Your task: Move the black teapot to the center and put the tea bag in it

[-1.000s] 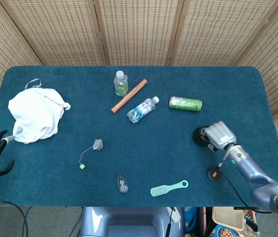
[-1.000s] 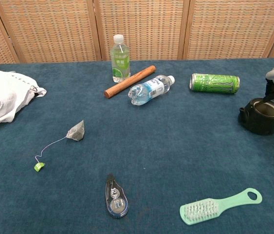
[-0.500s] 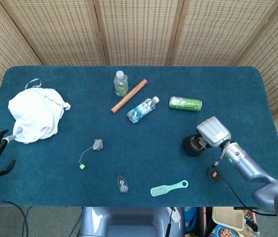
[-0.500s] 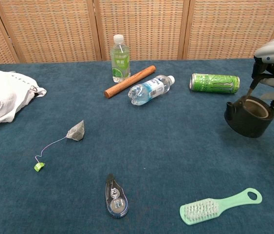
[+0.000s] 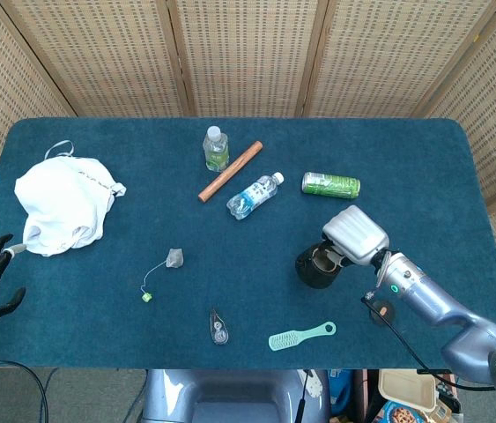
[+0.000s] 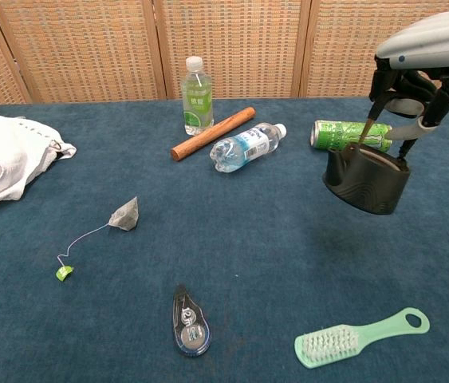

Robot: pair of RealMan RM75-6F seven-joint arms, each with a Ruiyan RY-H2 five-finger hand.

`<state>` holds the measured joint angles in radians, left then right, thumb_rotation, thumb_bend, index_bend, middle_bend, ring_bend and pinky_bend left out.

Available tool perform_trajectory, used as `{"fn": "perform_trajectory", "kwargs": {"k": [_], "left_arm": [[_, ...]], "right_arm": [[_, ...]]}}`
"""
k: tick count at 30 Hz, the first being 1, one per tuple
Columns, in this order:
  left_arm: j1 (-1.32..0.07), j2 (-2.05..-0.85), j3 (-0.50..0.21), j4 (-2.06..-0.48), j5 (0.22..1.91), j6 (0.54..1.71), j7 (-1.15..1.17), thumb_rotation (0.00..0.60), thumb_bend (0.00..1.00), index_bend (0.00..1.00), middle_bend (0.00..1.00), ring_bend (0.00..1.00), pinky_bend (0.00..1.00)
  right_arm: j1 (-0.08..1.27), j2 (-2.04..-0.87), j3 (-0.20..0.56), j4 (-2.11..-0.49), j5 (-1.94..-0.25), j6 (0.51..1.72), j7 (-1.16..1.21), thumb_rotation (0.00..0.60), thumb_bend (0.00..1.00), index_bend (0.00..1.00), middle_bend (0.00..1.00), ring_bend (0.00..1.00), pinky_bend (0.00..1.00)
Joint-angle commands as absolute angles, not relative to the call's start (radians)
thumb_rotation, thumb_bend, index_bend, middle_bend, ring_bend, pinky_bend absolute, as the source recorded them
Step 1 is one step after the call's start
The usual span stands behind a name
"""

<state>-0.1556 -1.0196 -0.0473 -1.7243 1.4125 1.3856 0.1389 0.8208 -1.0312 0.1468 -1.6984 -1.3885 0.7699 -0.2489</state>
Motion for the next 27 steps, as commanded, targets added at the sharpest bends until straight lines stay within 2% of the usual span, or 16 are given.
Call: {"fn": "perform_trajectory", "kwargs": {"k": [1, 14, 27], "left_arm": [[-0.153, -1.018, -0.047, -1.724, 1.417, 1.391, 0.137, 0.6, 0.36, 0.19, 0.1, 0.1, 0.03], [-0.14, -1.012, -0.042, -1.725, 1.441, 1.418, 0.124, 0.6, 0.36, 0.19, 0.11, 0.1, 0.03], [-0.129, -1.009, -0.037, -1.715, 1.447, 1.427, 0.111, 0.6, 0.36, 0.19, 0.11, 0.1, 0.03]], "right_arm": [[0.844, -1.024, 0.162, -1.736, -1.388, 0.758, -0.267, 0.528, 0.49, 0.87, 0.76, 0.7, 0.7], [0.921, -1.088, 0.188, -1.772, -1.353, 0.723, -0.327, 0.534, 0.49, 0.87, 0.76, 0.7, 0.7], [0.992, -1.181, 0.195, -1.738, -1.299, 0.719, -0.437, 0.538, 0.49, 0.87, 0.76, 0.7, 0.7]]}}
